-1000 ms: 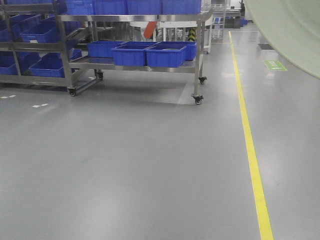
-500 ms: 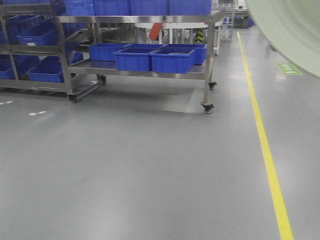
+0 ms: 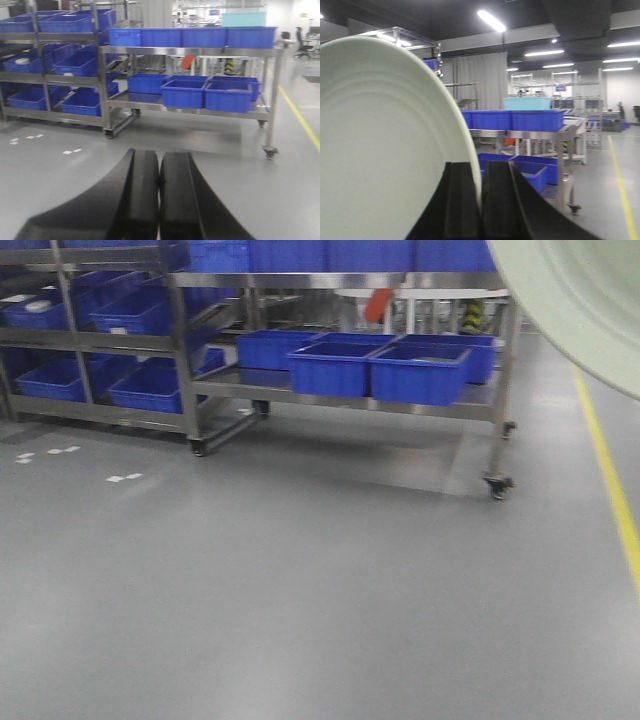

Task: Place green plate on second shelf with right arm
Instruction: 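Drive the base to the shelf rack holding the plate in the right gripper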

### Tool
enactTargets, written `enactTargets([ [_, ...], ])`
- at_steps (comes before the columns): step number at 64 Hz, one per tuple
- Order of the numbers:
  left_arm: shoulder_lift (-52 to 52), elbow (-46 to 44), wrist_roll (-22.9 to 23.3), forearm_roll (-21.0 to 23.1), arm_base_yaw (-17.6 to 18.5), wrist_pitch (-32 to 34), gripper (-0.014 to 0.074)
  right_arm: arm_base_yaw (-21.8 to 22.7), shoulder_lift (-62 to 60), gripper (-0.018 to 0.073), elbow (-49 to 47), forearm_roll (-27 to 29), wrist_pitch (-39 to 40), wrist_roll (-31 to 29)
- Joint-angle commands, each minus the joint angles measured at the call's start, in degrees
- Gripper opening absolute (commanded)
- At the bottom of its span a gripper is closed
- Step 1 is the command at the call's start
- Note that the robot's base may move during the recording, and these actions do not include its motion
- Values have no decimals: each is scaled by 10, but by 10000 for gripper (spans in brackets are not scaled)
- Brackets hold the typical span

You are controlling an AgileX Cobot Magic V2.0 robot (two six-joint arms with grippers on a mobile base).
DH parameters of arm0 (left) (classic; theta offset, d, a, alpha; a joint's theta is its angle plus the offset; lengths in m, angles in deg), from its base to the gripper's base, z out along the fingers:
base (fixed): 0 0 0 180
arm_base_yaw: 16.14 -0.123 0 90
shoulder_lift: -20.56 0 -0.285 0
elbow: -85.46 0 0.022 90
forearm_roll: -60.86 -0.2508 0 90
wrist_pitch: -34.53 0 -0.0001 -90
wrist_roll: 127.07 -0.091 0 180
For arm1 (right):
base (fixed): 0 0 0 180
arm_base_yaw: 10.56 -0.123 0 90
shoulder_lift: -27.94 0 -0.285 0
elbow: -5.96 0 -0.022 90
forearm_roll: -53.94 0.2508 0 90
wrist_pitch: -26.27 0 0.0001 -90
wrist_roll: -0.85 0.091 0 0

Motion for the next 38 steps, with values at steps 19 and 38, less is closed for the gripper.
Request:
enactTargets([
  [19,-9,23,1,3,1,49,130,4,7,53,-20,7,60,1],
  [38,-9,23,1,3,1,49,130,4,7,53,-20,7,60,1],
])
